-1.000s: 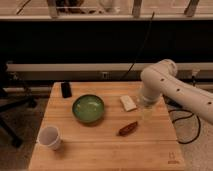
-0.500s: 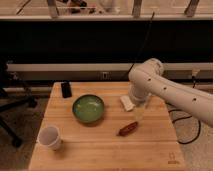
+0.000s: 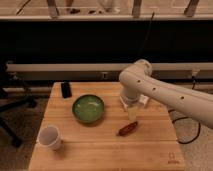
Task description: Pick up the ceramic bowl
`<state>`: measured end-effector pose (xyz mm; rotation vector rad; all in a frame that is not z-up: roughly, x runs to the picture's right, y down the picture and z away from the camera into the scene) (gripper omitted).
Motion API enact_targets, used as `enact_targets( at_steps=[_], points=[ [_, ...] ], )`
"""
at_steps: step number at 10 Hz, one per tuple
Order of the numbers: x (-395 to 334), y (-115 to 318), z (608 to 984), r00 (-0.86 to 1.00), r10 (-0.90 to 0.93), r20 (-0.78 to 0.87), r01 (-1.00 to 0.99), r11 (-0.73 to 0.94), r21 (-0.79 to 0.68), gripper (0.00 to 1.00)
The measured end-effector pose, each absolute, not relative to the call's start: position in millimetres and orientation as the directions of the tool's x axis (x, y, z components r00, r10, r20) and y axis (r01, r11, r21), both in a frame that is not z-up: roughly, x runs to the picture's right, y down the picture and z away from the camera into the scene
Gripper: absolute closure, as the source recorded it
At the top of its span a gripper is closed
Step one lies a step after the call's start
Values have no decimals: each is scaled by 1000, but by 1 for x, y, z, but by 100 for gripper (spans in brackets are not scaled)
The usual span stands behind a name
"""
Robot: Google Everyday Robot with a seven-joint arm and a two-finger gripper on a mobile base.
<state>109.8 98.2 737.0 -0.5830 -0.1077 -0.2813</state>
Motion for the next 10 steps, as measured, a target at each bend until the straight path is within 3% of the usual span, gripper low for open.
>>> enact_targets(
  at_steps=[10],
  points=[
    [78, 103, 764, 901, -351, 254, 432, 763, -481, 20]
  ],
)
